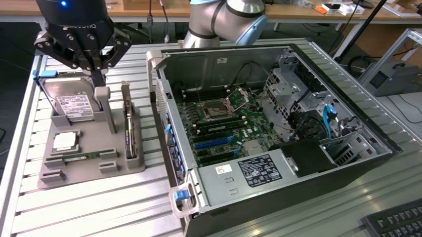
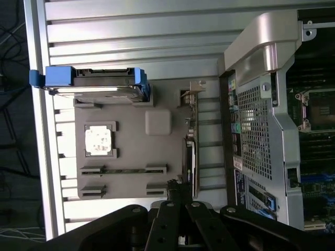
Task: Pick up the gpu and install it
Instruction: 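Reach for the gpu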
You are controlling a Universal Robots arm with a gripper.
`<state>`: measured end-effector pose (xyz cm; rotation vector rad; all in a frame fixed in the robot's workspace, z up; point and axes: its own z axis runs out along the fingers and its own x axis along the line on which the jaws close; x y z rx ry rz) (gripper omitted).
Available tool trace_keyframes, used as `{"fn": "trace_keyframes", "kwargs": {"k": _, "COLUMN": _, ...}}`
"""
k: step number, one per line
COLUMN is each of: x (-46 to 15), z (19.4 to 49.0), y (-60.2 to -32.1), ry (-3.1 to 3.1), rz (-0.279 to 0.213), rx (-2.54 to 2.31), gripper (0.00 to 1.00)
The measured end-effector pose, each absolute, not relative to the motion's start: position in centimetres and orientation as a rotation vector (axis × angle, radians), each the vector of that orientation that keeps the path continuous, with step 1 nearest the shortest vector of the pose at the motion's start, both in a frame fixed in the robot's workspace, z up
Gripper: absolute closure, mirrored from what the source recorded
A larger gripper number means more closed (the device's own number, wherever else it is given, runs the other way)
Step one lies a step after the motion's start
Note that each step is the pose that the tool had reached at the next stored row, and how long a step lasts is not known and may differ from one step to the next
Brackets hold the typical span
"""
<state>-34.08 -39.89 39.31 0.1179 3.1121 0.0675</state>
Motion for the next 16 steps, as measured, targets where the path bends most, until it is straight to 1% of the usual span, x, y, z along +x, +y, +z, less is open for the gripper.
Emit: {"fn": "trace_keyframes", "kwargs": {"k": 16, "x": -36.0, "z": 39.3, "y": -39.9, "ry": 3.112, "rz": 0.068, "rx": 0.118, "gripper": 0.89}}
